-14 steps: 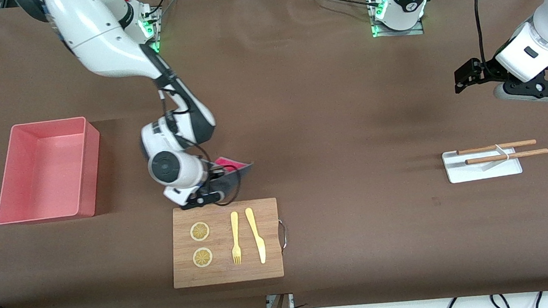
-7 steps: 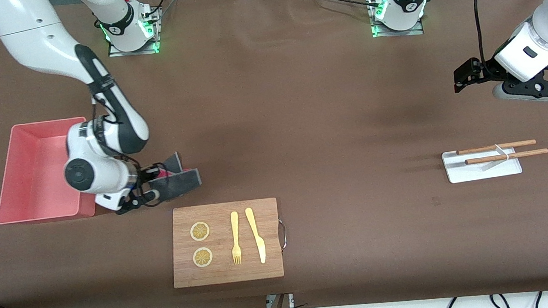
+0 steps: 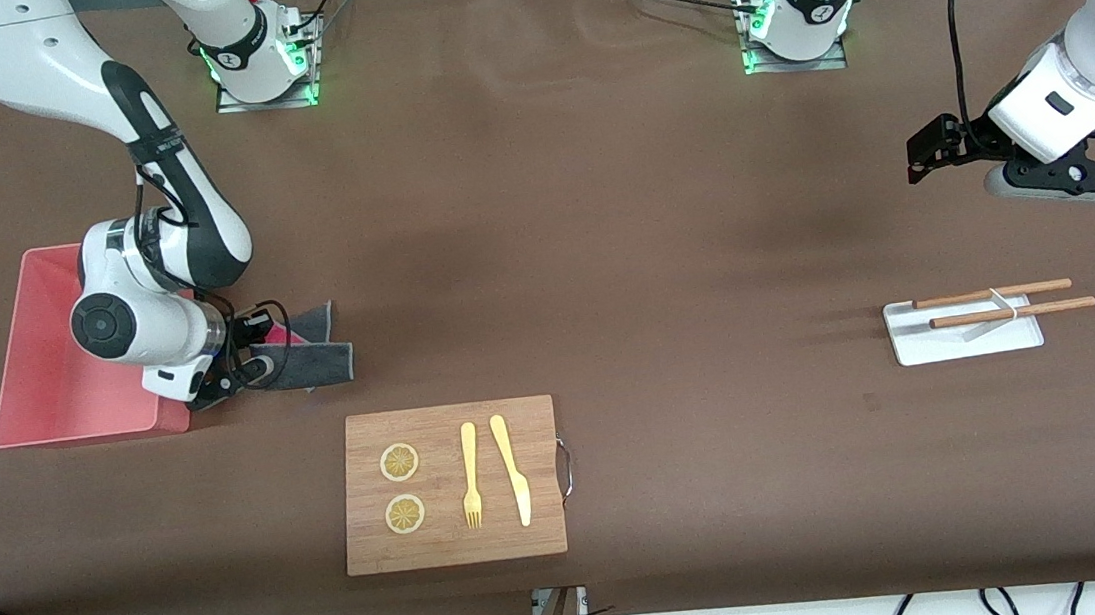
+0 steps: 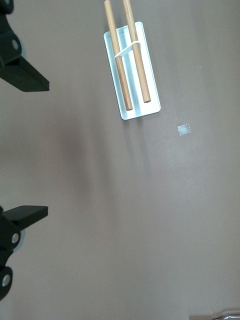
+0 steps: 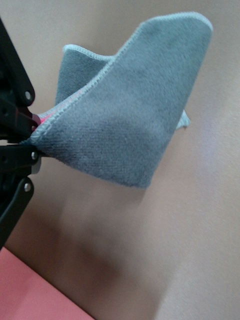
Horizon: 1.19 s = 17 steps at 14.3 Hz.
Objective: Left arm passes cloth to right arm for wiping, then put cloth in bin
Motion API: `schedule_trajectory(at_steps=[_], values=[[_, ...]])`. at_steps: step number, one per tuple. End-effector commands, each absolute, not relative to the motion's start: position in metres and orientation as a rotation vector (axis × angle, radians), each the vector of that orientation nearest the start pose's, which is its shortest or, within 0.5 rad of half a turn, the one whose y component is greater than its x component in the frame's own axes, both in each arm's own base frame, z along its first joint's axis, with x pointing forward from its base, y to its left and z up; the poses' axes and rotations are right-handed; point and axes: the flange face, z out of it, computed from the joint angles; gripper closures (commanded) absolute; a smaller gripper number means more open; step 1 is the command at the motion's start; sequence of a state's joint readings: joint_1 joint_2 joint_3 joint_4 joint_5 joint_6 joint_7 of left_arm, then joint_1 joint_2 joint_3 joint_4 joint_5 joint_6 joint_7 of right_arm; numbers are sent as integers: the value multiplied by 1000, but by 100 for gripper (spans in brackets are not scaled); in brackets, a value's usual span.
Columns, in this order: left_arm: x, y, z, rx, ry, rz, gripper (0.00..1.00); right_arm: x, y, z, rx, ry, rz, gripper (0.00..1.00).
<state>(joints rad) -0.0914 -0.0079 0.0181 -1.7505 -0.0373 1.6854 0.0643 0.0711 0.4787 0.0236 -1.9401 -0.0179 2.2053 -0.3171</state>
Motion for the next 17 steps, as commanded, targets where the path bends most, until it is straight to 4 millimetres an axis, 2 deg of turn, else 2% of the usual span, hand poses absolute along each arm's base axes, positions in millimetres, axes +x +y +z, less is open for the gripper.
schedule_trajectory(at_steps=[1,3,6,9,10,13,14,15,16,17], values=[[548,-48,563,-3145,256,90,0,585,100,199,-3061,-617,293,100],[547,-51,565,-3144,261,87,0,582,156,185,-3095,-541,246,100],[546,-50,565,-3144,261,87,0,578,247,188,-3102,-382,203,100],[545,-48,567,-3142,251,102,0,577,318,186,-3100,-214,171,100],[546,-49,574,-3142,254,83,0,576,342,187,-3089,-163,172,100],[546,-50,576,-3134,264,80,0,567,408,196,-3046,-22,223,100],[546,-50,575,-3133,264,84,0,564,423,196,-3040,26,219,100],[546,-50,575,-3132,264,84,0,564,426,198,-3037,38,213,100],[546,-49,575,-3126,265,87,0,572,416,199,-3039,47,204,100],[546,-47,575,-3113,270,89,0,586,395,199,-3035,71,204,100]])
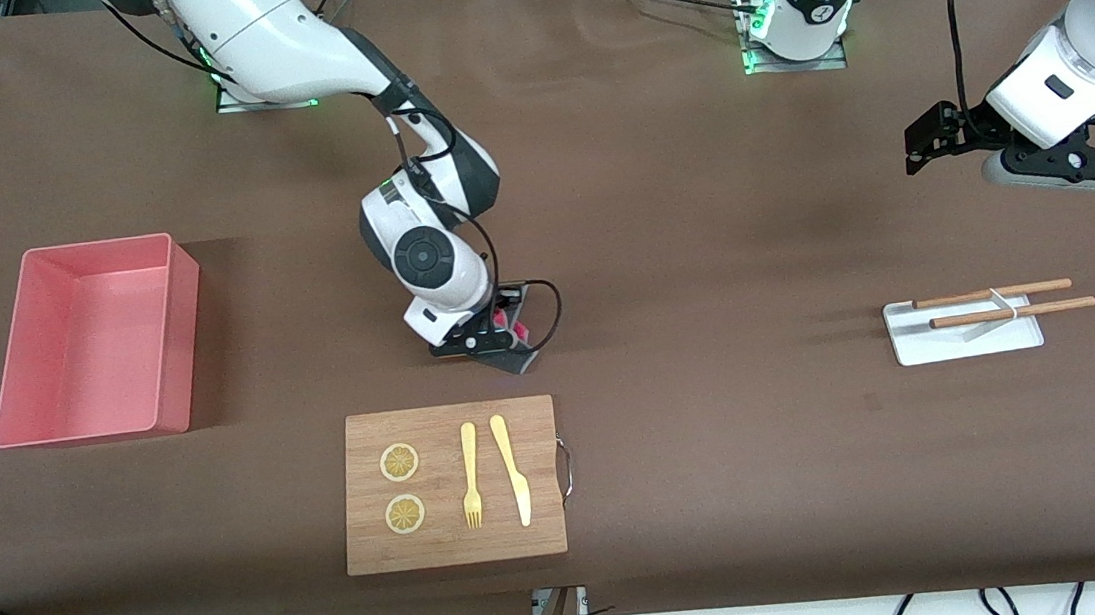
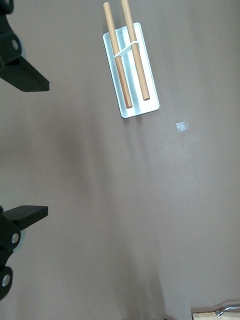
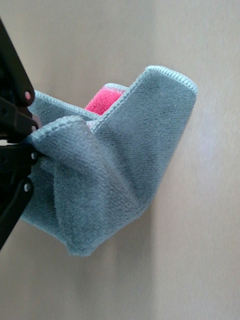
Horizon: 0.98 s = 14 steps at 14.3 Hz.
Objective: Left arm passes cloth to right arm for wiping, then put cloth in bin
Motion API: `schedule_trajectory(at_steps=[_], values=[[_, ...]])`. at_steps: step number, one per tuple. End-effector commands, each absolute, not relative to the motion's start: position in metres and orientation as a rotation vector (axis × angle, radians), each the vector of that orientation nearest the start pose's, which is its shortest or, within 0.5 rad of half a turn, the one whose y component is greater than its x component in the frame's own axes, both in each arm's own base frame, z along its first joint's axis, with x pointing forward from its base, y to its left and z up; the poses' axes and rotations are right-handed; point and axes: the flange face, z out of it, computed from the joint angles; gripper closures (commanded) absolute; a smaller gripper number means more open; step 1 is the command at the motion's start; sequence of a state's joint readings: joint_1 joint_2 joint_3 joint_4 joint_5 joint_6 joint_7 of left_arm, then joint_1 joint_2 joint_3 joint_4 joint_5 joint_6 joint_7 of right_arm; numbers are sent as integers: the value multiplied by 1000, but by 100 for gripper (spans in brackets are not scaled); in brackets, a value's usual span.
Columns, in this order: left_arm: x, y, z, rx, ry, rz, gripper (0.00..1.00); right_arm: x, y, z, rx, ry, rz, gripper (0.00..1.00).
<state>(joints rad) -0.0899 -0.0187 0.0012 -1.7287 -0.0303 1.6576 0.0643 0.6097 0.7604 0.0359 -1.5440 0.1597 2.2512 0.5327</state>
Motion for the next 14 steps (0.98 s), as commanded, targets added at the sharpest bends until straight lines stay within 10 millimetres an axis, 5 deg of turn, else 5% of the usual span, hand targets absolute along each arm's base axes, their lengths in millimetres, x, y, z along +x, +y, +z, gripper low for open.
schedule_trajectory(at_steps=[1,6,9,14], values=[[545,-46,575,-3113,266,91,0,591,382,197,-3041,50,216,100],[546,-50,577,-3111,275,81,0,614,284,197,-3037,-159,286,100],[546,-50,577,-3111,275,79,0,619,200,195,-3020,-300,321,100],[546,-55,577,-3110,287,79,0,620,78,223,-2971,-546,368,100]])
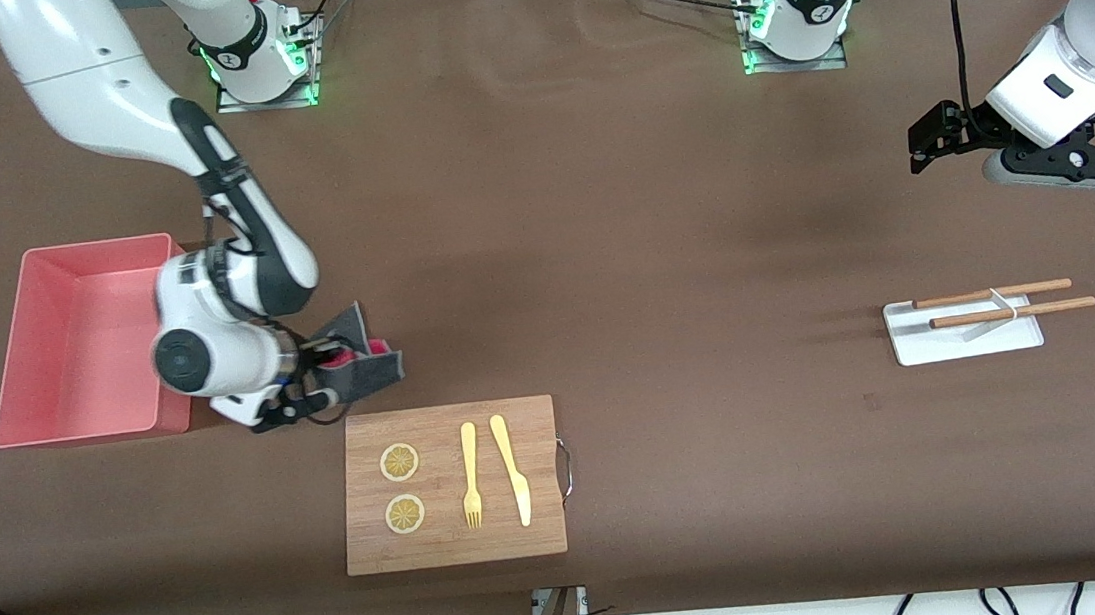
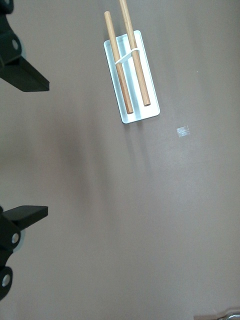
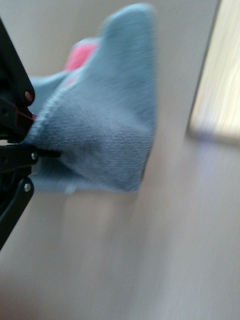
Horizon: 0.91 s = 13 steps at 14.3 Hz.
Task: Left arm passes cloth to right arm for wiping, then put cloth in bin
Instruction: 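Move the cloth over the pink bin and open the right gripper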
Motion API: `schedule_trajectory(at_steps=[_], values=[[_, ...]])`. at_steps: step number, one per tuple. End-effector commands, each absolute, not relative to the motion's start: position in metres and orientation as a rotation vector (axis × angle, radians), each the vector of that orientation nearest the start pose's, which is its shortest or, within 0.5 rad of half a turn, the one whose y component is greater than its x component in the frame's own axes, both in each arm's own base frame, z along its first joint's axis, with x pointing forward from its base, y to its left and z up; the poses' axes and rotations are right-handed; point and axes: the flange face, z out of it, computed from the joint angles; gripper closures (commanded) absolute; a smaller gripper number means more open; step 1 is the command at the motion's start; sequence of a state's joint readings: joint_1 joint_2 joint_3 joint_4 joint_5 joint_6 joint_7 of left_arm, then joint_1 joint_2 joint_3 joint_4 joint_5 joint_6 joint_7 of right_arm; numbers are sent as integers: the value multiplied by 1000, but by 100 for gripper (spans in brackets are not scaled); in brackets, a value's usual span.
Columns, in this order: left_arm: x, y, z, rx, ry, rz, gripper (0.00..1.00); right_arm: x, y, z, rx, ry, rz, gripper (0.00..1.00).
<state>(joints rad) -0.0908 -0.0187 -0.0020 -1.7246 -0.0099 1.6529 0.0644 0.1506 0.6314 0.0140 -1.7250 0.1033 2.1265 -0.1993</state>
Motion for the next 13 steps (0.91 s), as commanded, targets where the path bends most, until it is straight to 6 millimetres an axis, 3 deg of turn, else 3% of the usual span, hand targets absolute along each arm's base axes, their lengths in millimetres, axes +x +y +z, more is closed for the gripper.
schedule_trajectory(at_steps=[1,5,11,13], values=[[546,-55,577,-3110,285,81,0,619,65,230,-2969,-575,386,100],[546,-53,577,-3110,280,81,0,609,47,294,-2974,-575,469,100],[546,-47,576,-3112,268,84,0,582,18,429,-2977,-550,457,100],[546,-47,576,-3112,268,84,0,570,10,462,-2987,-552,426,100]])
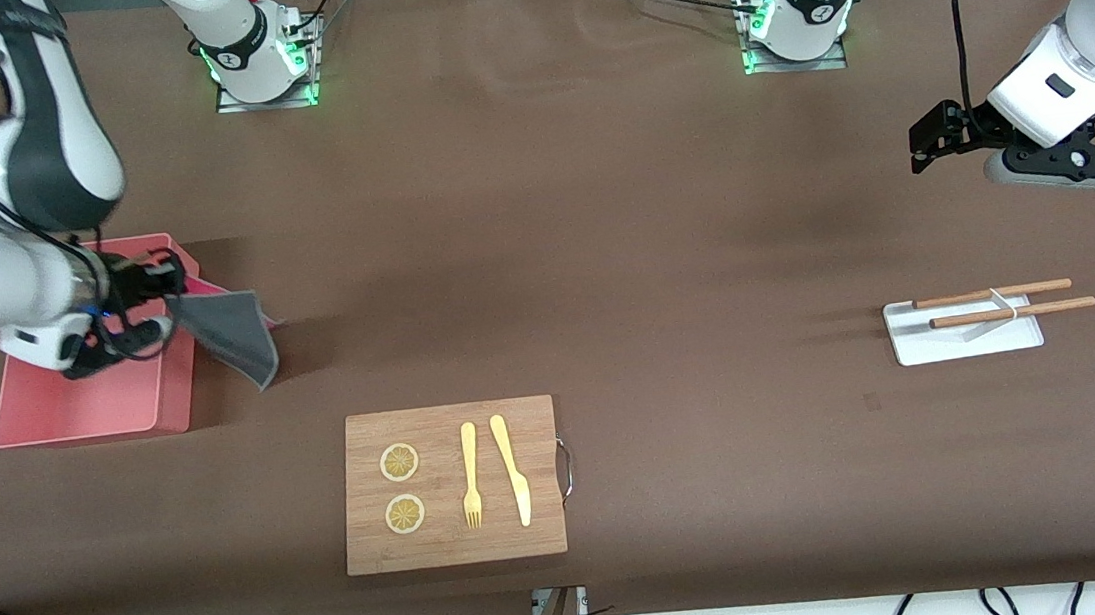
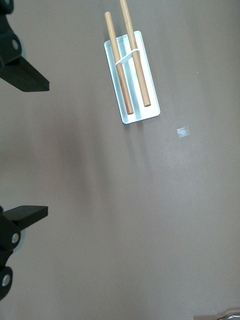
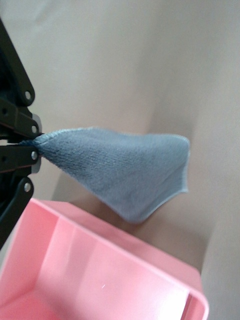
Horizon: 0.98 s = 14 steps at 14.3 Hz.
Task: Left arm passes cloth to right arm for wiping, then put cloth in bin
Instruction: 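Move the cloth over the pink bin and open the right gripper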
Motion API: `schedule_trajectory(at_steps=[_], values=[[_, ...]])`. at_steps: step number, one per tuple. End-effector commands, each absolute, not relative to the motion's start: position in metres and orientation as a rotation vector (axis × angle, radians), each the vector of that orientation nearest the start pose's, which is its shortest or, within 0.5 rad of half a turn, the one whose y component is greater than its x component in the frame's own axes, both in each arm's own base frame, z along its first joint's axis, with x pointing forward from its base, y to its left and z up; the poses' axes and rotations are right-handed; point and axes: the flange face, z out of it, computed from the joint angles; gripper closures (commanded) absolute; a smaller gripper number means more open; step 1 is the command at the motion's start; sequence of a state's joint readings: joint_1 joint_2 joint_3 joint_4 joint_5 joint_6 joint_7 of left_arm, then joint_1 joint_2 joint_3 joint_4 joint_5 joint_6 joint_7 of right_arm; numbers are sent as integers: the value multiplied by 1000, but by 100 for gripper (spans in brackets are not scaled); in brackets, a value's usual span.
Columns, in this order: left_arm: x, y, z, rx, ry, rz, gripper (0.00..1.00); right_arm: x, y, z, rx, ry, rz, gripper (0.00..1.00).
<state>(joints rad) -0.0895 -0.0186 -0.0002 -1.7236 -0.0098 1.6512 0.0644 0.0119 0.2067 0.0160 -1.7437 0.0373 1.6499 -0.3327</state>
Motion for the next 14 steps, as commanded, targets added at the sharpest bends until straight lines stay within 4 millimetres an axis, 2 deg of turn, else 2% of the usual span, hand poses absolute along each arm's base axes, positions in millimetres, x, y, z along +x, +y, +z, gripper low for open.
schedule_trajectory(at_steps=[1,3,5,6,8,11,13,14], values=[[546,-47,576,-3112,268,84,0,565,0,478,-3004,-550,410,100],[546,-48,576,-3112,270,84,0,554,-27,502,-3005,-595,373,100],[546,-48,576,-3112,270,84,0,545,-69,515,-2993,-662,350,100],[546,-48,576,-3112,268,84,0,541,-88,519,-2993,-717,349,100],[546,-48,576,-3112,270,84,0,538,-110,522,-3010,-765,352,100],[546,-48,576,-3112,268,84,0,542,-122,511,-3027,-774,334,100],[546,-48,576,-3112,270,84,0,548,-120,487,-3028,-773,342,100],[546,-48,577,-3112,268,81,0,550,-121,475,-3025,-770,350,78]])
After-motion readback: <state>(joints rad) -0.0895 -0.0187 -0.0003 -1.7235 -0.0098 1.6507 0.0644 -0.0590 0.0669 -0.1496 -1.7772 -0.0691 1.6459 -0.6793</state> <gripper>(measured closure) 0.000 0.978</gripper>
